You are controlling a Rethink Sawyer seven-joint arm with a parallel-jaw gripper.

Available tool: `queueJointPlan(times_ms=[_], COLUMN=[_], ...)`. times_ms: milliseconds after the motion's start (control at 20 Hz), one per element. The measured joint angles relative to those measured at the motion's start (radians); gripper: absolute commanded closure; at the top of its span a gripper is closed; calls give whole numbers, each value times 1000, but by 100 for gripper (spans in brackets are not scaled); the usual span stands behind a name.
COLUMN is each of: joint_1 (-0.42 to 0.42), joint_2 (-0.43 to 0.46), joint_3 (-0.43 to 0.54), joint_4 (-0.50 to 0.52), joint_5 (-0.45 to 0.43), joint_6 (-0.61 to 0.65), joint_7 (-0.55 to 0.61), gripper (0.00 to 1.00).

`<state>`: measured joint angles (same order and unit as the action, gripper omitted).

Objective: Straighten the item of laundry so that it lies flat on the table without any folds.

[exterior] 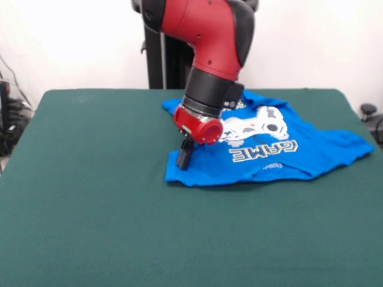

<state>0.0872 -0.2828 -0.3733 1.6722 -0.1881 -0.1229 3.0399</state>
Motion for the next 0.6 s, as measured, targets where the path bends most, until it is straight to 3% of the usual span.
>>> queueJointPlan(times_ms=[300,600], joint_1=[-70,-94], joint_2=[-64,-77], joint_3=[56,65], joint_4=[-2,-6], joint_5=[-60,-124], joint_6=[190,249], joint_7=[0,0], gripper=[100,100])
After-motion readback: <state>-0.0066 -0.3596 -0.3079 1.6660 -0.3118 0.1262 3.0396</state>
